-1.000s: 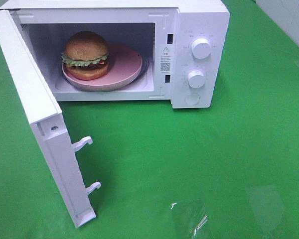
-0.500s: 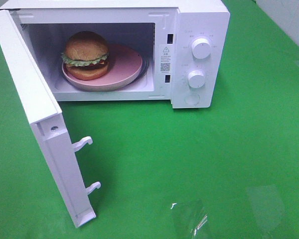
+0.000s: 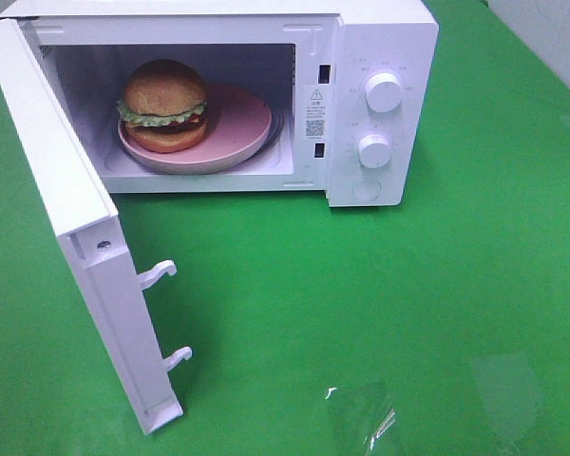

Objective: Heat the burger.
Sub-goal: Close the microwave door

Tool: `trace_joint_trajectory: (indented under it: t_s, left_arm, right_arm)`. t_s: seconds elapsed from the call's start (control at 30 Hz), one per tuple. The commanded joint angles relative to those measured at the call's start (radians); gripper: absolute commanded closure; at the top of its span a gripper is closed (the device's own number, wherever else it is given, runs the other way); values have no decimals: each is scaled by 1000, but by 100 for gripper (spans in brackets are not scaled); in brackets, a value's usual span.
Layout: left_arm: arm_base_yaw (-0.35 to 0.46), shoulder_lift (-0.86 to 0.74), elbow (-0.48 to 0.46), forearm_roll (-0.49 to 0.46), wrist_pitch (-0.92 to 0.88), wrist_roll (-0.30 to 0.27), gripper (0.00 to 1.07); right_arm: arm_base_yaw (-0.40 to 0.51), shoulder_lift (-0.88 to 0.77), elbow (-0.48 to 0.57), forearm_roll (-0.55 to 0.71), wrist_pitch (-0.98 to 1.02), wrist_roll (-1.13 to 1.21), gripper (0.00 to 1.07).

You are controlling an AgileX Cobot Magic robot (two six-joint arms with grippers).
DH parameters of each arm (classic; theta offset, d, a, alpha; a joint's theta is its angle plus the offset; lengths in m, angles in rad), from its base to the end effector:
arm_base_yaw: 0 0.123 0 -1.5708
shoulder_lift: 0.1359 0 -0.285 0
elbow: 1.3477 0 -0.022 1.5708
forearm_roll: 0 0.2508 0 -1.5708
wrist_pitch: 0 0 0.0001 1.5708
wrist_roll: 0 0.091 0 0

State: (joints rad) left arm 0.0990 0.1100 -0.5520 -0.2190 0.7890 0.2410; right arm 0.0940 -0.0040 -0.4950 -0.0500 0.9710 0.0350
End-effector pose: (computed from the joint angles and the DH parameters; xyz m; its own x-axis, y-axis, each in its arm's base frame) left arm 0.0174 -0.0124 0.3158 -0.2387 0.0610 -0.9692 0.0717 0.9964 0.0451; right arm -0.0012 -0.0039 0.2834 -0.3735 -0.0284 -0.9272 -0.0532 0.9985 -0.0092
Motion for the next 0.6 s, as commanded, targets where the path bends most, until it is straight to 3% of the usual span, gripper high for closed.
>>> trace_joint_trajectory:
  t_s: [0.03,0.1,0.13,0.17,0.2,0.27,0.6]
  left_arm:
    - [5,35,-6,6,-82,2,47]
    - [5,79,-3,4,-128,2,67]
    - [5,79,-3,4,-128,2,67]
    - [5,113,-3,4,-158,2,82]
    - [5,113,-3,4,-158,2,82]
    - [5,169,16,1,-232,2,106]
    - [5,272,106,-14,-449,2,107]
  right_arm:
    - [-8,-27,4,1,-10,11,33]
    - [-8,-27,4,1,-10,11,33]
    - [-8,-27,4,1,-10,11,33]
    - [-8,-27,4,1,-10,11,33]
    - [-8,-27,4,1,-10,11,33]
    - [-8,-27,4,1,-10,11,33]
    - [-8,-27,4,1,-10,11,34]
